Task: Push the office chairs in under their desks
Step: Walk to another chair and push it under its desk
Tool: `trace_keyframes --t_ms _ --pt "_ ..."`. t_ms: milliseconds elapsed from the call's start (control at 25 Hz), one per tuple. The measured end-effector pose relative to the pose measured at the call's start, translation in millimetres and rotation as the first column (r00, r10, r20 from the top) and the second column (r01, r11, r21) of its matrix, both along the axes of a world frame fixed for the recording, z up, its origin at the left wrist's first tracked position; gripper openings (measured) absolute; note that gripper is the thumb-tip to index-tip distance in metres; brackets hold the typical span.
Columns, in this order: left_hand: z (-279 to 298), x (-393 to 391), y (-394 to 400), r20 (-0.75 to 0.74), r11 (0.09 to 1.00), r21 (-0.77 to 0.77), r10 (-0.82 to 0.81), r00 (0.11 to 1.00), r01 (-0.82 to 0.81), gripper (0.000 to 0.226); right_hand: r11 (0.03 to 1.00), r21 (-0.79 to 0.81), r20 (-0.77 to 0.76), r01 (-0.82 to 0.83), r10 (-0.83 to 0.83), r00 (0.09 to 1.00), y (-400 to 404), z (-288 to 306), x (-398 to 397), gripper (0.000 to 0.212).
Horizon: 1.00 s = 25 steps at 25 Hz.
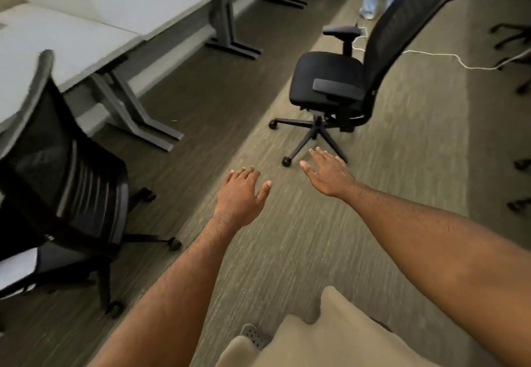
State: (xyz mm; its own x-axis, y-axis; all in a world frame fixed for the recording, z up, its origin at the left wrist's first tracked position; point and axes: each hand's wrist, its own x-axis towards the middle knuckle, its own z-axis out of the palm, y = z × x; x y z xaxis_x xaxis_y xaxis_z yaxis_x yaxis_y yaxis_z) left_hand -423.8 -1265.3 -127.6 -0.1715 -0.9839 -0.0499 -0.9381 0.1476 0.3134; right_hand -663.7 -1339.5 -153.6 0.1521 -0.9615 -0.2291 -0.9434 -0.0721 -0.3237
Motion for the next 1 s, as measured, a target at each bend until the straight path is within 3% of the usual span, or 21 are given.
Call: trace_keyframes --t_ms 280,600,1000 --pt "-4.5 -135.6 -40.1 0.027 0.991 0.078 -0.115 0.993 0.113 0.062 0.996 0.004 0.03 0.087 -0.087 0.996 -5.0 -2.4 -147.3 0.072" --pt "2.4 -321.4 -110.6 0.009 0.976 0.055 -0.213 0.977 0.212 0.066 0.985 0.02 -0.009 0.172 -0.171 0.985 -27.9 3.8 -338.5 0.073" --pt "12.3 -459.0 -227.9 -0.023 0.946 -0.007 -0.325 0.945 0.325 0.076 0.955 -0.031 0.002 0.294 -0.294 0.956 -98.6 4.4 -467.8 0.072"
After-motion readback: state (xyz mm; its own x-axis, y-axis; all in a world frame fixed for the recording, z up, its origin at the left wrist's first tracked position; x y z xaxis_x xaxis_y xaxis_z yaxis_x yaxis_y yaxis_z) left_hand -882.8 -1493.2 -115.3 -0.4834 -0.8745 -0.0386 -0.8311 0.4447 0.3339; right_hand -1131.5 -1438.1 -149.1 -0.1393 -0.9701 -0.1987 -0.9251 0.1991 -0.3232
